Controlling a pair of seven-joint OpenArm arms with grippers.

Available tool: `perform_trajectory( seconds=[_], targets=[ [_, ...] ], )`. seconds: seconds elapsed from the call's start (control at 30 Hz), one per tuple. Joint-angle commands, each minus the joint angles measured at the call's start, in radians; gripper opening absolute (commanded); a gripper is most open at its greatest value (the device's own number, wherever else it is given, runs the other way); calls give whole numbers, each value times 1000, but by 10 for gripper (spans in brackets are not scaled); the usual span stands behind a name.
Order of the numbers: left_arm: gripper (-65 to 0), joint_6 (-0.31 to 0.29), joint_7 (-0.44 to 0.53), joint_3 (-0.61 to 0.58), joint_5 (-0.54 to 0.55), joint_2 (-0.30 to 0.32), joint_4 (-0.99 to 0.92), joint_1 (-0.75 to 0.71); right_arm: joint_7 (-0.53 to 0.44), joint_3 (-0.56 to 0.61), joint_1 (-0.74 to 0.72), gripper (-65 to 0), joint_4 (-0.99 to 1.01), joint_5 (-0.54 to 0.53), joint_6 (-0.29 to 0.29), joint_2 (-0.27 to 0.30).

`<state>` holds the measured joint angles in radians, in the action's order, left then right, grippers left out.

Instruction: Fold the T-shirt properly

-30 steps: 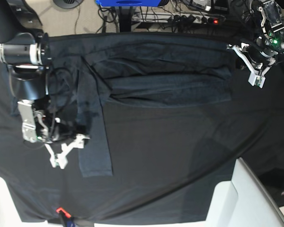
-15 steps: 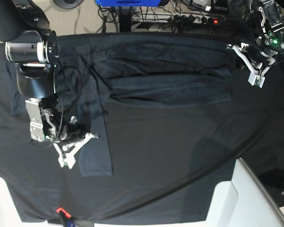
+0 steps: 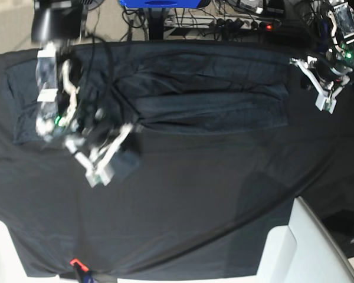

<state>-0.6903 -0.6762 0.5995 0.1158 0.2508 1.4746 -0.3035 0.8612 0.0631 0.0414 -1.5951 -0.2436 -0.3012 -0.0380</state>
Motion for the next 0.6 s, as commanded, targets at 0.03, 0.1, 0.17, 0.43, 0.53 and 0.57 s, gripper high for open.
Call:
perform_trajectory(
  seconds=[0.03, 0.1, 0.17, 0.43, 0.53, 0.57],
  targets=[
    [-650, -8, 11, 4, 12, 15, 13, 3, -20, 60, 36, -650, -70, -17, -8, -4],
    [-650, -8, 11, 4, 12, 15, 14, 5, -21, 109, 73, -650, -101, -17, -8, -7],
    [-650, -8, 11, 4, 12, 15, 14, 11, -21, 157, 94, -650, -113, -17, -8, -7],
    [-650, -8, 11, 4, 12, 35, 16, 7, -23, 347, 93, -650, -112, -15, -8, -7],
    [-650, -8, 11, 4, 12, 48, 19, 7, -23, 393, 91, -650, -109, -15, -8, -7],
    [-650, -8, 11, 4, 12, 51, 16, 7, -23, 404, 91, -650, -109, -15, -8, -7]
  ],
)
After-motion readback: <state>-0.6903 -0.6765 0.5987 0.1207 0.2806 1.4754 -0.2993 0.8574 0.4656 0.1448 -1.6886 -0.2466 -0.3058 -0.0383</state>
